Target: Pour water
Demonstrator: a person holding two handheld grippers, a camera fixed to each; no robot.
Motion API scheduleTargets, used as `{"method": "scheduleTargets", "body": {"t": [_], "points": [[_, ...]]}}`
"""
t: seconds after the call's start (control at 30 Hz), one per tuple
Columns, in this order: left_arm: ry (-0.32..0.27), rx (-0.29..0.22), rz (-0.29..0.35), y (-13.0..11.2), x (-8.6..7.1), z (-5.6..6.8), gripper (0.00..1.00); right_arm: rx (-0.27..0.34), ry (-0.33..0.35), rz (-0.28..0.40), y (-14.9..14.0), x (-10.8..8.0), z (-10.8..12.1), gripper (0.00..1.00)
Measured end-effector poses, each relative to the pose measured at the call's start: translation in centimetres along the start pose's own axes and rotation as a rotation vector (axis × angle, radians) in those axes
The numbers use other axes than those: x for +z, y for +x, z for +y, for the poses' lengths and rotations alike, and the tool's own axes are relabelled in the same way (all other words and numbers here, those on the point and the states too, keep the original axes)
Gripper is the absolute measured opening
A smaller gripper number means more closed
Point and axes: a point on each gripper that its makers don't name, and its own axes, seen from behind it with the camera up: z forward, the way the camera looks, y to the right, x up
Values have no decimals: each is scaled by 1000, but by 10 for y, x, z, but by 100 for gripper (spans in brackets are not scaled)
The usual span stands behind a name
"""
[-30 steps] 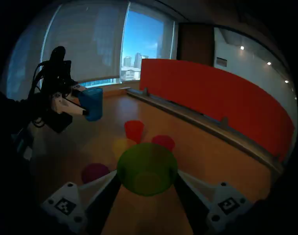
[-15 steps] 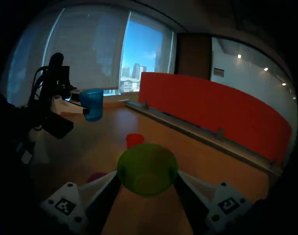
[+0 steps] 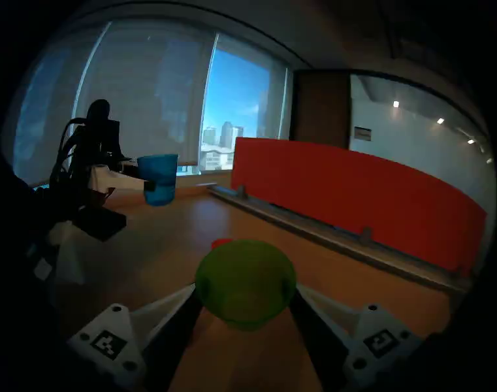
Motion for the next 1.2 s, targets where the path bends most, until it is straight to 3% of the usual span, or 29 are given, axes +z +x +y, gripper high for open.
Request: {"method": "scheduleTargets", "body": {"t": [0.67, 1.2], "points": [[3, -12, 2, 3, 1, -3, 78, -9, 1, 69, 13, 2, -4, 90], [9, 10, 7, 8, -2, -5, 79, -2, 6, 92, 19, 7, -8, 90]]}}
